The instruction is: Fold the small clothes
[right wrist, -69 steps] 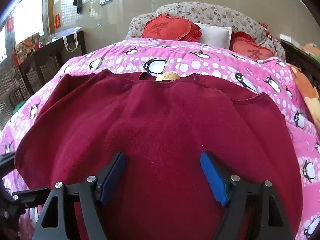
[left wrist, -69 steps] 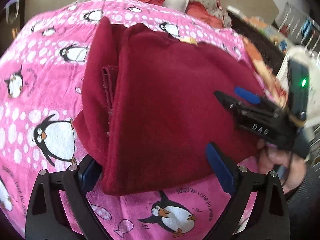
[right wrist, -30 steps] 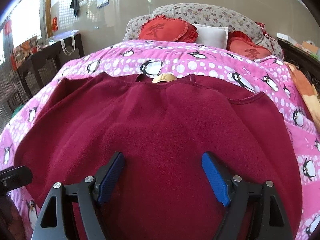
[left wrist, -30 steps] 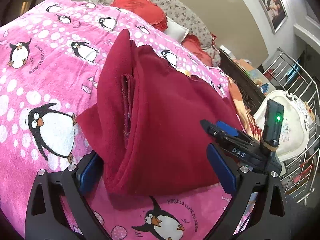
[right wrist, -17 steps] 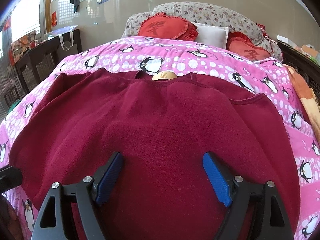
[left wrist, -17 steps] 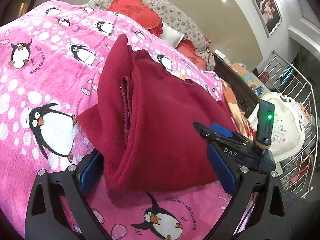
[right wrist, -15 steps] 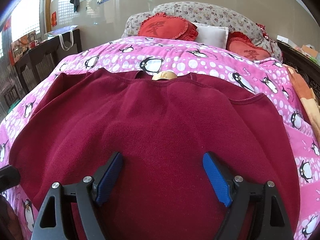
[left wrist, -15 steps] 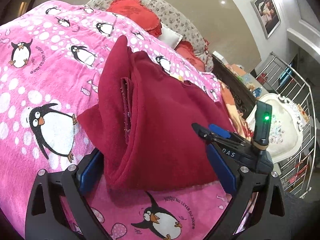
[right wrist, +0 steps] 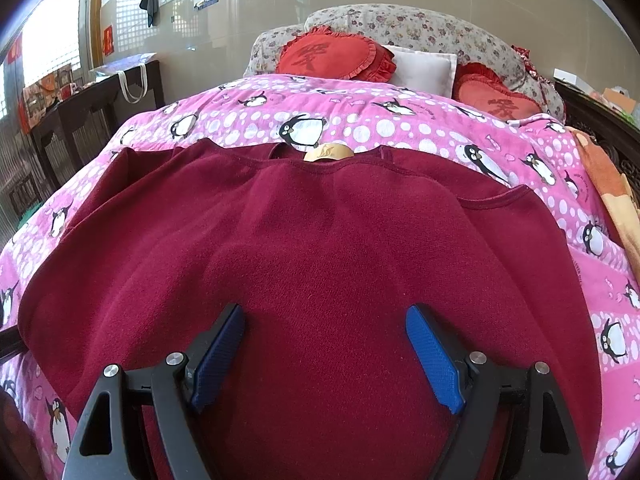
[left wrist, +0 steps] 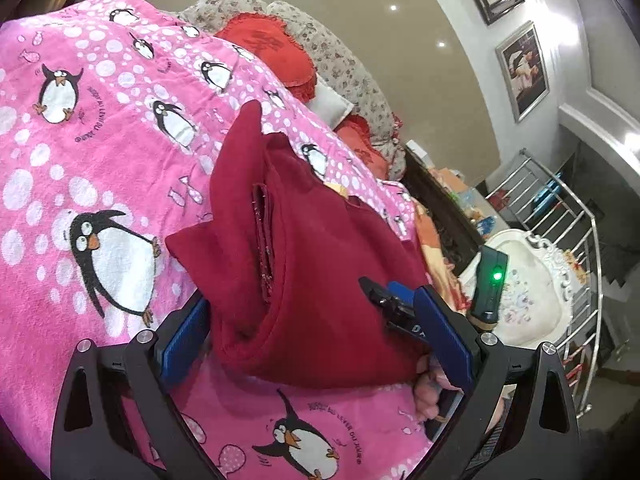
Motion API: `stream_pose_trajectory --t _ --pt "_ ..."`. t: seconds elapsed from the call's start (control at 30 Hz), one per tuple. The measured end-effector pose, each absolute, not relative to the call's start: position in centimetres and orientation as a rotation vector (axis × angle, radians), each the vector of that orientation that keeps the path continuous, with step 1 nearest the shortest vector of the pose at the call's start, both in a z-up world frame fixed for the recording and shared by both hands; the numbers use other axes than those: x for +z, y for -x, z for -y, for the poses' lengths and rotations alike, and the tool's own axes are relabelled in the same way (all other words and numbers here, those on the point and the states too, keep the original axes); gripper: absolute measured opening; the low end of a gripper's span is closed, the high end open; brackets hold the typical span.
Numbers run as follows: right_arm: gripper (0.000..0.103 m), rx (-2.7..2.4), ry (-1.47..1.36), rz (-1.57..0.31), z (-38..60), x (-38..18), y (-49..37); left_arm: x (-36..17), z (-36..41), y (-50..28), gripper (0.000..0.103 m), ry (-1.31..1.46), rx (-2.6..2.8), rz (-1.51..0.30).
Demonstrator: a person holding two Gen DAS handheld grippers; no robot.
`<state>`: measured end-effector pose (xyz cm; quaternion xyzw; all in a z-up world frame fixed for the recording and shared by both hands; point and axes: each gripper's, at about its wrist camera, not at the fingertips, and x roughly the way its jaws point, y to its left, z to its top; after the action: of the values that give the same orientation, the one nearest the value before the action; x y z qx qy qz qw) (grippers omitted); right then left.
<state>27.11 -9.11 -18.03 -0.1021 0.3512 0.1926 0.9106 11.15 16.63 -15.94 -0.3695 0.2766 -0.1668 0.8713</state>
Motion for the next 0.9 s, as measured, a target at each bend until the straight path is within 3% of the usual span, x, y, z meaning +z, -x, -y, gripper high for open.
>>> stream_pose_trajectory --t 0.3,0.63,0.9 --pt "0.081 0.39 0.219 -0.718 9.1 -18.1 -27.0 -15.5 -16.6 -11.2 0.098 0.785 -0.425 -0.604" --pt "0.081 0.388 0.223 -0.717 9.1 -18.1 -27.1 -15.7 -15.6 -11.5 0.098 0.815 -0.535 -0.769" --pt "0.081 0.388 0.223 -0.717 9.1 -18.1 -27.0 -15.4 -17.7 -12.8 0.097 0.882 -0.538 -0.719"
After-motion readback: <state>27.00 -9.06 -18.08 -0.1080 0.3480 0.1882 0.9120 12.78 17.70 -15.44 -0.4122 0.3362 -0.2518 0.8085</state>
